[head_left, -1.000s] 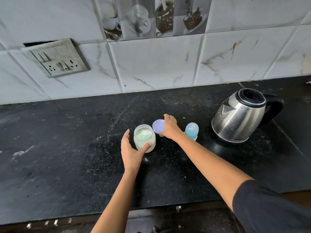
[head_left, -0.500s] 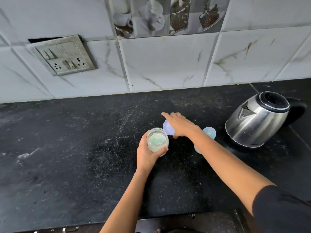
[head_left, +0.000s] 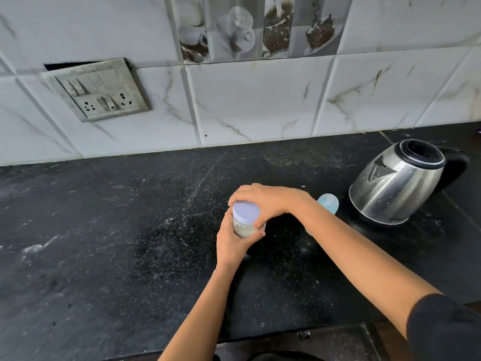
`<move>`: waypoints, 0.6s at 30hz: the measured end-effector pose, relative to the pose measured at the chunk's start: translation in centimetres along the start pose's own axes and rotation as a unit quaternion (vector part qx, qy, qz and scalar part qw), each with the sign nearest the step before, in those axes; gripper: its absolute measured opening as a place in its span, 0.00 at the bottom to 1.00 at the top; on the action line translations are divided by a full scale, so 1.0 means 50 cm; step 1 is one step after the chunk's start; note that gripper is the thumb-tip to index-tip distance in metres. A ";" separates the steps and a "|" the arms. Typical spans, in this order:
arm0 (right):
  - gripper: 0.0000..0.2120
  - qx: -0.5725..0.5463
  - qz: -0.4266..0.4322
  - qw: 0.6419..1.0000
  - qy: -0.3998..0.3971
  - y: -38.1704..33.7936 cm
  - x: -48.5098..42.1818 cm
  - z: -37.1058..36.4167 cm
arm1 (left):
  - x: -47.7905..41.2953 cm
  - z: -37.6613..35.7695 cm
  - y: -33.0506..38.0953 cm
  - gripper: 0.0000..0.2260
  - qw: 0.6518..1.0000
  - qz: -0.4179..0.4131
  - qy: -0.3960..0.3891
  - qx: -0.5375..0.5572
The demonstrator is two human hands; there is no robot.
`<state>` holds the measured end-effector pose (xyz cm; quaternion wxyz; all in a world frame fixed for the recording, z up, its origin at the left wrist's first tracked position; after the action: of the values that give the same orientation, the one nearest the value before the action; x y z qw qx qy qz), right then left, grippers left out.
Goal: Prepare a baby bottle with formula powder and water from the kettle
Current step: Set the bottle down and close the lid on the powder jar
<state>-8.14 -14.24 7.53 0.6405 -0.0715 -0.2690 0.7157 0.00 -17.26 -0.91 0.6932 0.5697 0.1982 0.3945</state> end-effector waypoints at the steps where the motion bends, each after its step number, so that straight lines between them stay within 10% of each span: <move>1: 0.37 0.004 0.000 1.000 0.001 0.000 -0.001 -0.001 | -0.001 -0.001 -0.002 0.38 1.000 0.004 -0.003 0.000; 18: 0.37 0.239 -0.190 0.949 0.078 0.007 -0.006 0.004 | 0.006 -0.008 0.004 0.36 0.999 0.000 -0.029 0.013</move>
<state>-8.46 -14.59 7.46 0.7822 0.0807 -0.0481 0.6159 -0.18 -16.76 -0.79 0.6911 0.5899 0.1830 0.3753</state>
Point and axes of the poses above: each hand's wrist, its own x-axis away from the middle knuckle, its own z-axis out of the back of the hand, y = z × x, the point moved 10 cm from there along -x, towards the middle knuckle, and after that the axes turned 12 degrees about z, right-handed, at the moved point
